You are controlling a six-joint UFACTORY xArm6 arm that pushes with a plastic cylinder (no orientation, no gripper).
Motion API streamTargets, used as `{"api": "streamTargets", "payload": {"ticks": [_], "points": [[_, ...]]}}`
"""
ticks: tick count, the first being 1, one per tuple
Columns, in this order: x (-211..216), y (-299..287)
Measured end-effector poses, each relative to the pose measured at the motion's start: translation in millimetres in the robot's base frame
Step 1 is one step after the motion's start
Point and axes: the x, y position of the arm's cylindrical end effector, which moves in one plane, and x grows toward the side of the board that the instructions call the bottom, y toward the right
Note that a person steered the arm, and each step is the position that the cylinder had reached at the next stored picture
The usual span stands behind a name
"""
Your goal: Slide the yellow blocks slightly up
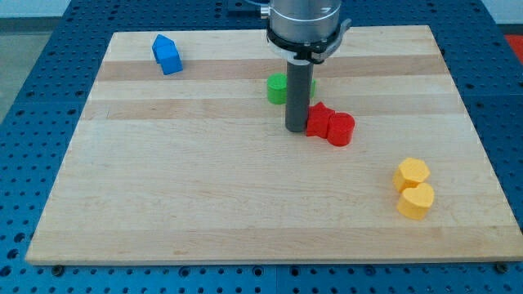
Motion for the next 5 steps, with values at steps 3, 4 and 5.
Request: {"api": "streamTargets", "payload": {"ticks": [3, 4, 5], "points": [[97, -11], [150, 27], [181, 80]]}}
